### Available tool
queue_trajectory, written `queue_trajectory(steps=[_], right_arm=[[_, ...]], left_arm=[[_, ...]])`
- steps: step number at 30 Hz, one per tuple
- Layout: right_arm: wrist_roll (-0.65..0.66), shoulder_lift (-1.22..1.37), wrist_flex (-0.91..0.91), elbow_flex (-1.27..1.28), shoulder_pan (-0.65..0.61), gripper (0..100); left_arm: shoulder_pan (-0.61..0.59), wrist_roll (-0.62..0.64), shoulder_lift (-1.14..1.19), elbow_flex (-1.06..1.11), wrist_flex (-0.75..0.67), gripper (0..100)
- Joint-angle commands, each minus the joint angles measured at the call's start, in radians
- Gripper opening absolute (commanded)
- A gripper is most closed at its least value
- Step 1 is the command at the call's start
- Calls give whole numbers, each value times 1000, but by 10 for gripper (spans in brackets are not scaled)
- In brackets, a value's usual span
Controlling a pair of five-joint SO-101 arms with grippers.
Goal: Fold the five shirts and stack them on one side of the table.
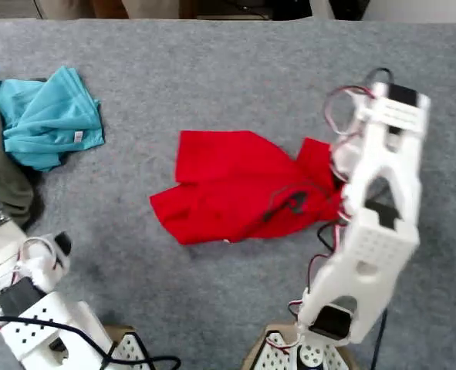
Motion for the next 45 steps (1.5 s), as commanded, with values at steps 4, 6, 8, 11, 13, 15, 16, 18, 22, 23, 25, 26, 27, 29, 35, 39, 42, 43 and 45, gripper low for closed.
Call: queue_trajectory(steps=[4,6,8,11,13,15,16,18,22,23,25,26,27,29,35,39,42,43,45], right_arm=[[160,-226,15,160,263,4],[215,-251,15,177,315,5],[227,-263,11,180,340,5],[226,-265,9,179,348,5],[226,-265,11,179,349,14],[230,-265,12,179,349,51],[235,-265,14,179,349,73],[279,-269,14,177,348,102],[428,-321,15,136,348,111],[470,-343,15,120,341,111],[540,-386,15,84,321,111],[557,-406,15,67,305,111],[560,-421,15,54,288,111],[554,-443,15,33,257,111],[548,-450,14,-36,214,110],[548,-449,12,-50,232,110],[552,-449,9,-30,243,110],[552,-449,9,-22,248,110],[552,-449,8,-16,254,110]], left_arm=[[273,158,1,-21,2,285],[364,210,1,-21,-3,285],[463,262,1,-21,-5,284],[582,321,8,-41,-41,261],[631,333,44,-83,-66,256],[658,351,119,-152,-74,257],[666,361,176,-193,-74,257],[677,377,318,-285,-74,257],[721,391,653,-465,-69,253],[741,402,733,-499,-69,253],[793,419,883,-554,-75,253],[822,430,951,-578,-80,253],[855,445,1007,-600,-98,253],[907,485,1110,-641,-140,253],[967,529,1343,-779,-170,253],[964,531,1426,-862,-169,253],[968,571,1442,-907,-169,253],[968,582,1440,-921,-169,253],[968,592,1440,-945,-167,253]])
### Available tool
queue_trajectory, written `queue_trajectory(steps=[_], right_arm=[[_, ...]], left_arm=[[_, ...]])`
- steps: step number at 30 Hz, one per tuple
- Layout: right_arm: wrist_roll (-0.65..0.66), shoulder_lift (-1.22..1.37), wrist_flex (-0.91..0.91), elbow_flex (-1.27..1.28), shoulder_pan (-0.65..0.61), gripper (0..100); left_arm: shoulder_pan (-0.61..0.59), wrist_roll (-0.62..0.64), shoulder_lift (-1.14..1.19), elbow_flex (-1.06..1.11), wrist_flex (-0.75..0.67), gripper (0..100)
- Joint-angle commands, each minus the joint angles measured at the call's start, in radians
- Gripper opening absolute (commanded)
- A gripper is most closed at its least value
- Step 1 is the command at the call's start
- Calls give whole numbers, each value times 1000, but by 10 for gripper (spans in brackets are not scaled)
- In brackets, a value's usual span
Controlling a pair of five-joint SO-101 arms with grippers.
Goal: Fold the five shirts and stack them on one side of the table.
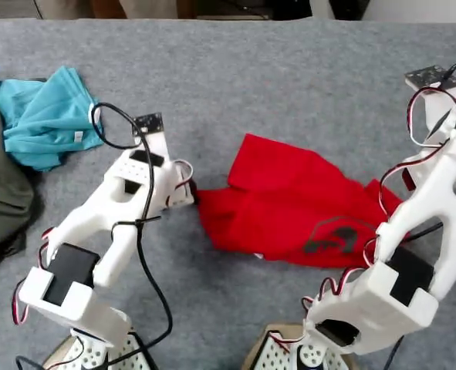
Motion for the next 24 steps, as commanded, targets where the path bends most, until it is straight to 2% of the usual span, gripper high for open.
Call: queue_trajectory(steps=[1,8,16,18,21,24], right_arm=[[9,-58,8,-13,25,110],[9,-56,-20,-13,25,110],[9,-56,-20,-13,22,110],[9,-56,-20,-13,22,110],[9,-56,-20,-10,22,110],[9,-56,-20,10,22,110]], left_arm=[[14,28,-4,-83,-5,253],[69,44,1,-138,35,253],[127,46,65,-120,-29,251],[124,46,82,-126,-31,219],[112,40,88,-143,-14,174],[98,40,88,-201,69,195]])
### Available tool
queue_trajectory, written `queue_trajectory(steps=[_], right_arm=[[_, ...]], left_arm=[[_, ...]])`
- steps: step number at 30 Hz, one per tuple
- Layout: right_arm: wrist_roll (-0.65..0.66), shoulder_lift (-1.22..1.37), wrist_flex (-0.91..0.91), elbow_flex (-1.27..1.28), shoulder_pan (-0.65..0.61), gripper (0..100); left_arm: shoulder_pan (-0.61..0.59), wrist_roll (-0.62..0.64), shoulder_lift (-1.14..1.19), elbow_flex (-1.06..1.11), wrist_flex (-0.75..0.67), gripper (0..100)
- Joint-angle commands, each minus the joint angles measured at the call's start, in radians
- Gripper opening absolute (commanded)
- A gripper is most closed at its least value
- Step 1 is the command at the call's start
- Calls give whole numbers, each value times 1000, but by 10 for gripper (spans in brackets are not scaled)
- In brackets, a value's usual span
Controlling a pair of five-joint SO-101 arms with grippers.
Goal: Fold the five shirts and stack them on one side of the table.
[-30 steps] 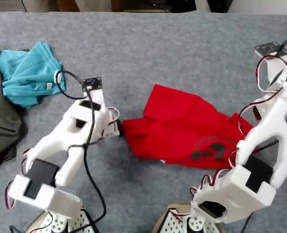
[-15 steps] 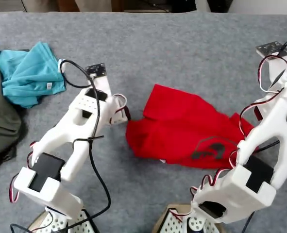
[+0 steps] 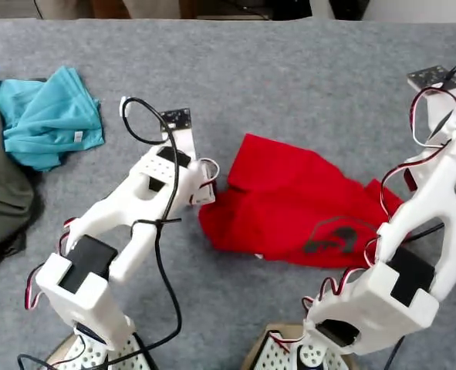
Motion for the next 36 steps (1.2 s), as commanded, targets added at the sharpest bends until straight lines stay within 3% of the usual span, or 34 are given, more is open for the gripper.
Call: queue_trajectory(steps=[1,6,18,20,25,30,36], right_arm=[[9,-56,-11,10,15,110],[9,-56,-11,19,12,110],[9,-56,-11,19,8,110],[9,-56,-11,19,8,110],[8,-56,-11,21,8,110],[9,-56,-11,21,8,110],[9,-56,-11,21,8,110]], left_arm=[[-31,2,-5,-106,104,203],[-60,0,-5,-222,259,217],[12,-2,-1,-216,270,218],[20,-2,5,-210,247,218],[18,-2,71,-97,25,215],[9,6,97,-110,14,206],[9,-2,97,-112,-3,69]])
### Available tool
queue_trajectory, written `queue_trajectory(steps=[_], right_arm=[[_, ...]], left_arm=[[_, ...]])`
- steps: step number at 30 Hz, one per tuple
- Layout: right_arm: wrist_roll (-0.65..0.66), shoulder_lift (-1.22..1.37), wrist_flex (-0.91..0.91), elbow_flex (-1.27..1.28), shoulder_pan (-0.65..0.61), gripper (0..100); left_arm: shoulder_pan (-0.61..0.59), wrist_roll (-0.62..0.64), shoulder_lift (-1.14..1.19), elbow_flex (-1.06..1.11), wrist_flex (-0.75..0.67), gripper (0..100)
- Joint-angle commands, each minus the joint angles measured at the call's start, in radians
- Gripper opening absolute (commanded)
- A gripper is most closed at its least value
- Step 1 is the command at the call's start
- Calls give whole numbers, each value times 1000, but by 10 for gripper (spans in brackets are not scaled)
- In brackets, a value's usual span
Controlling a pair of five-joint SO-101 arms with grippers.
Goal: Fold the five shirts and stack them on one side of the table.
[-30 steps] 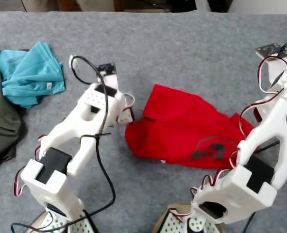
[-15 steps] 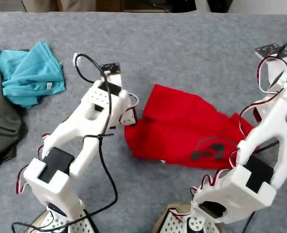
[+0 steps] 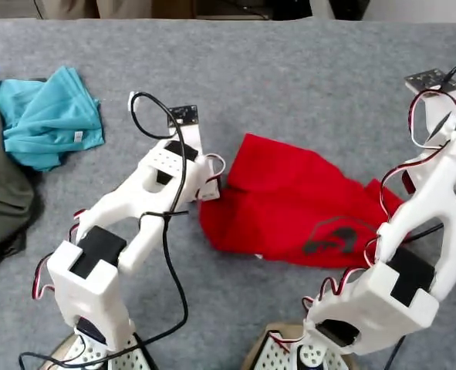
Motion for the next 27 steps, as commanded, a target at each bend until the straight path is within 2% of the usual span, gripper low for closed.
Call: queue_trajectory(steps=[1,3,7,10,14,20,27], right_arm=[[9,-56,-11,1,8,110],[9,-56,-11,1,-2,110],[9,-56,-26,-8,-73,110],[3,-54,-38,-48,-176,110],[-26,12,-37,-182,-340,111],[-92,337,-34,-483,-547,112],[-140,779,-32,-911,-697,112]], left_arm=[[-3,0,-2,-11,-25,47],[-3,0,-2,-15,-31,16],[-5,0,-2,-15,-34,19],[-5,-2,-2,-14,-31,19],[-5,-69,-2,-6,-28,19],[-6,-123,-4,-11,80,19],[-114,-130,-4,-3,103,19]])
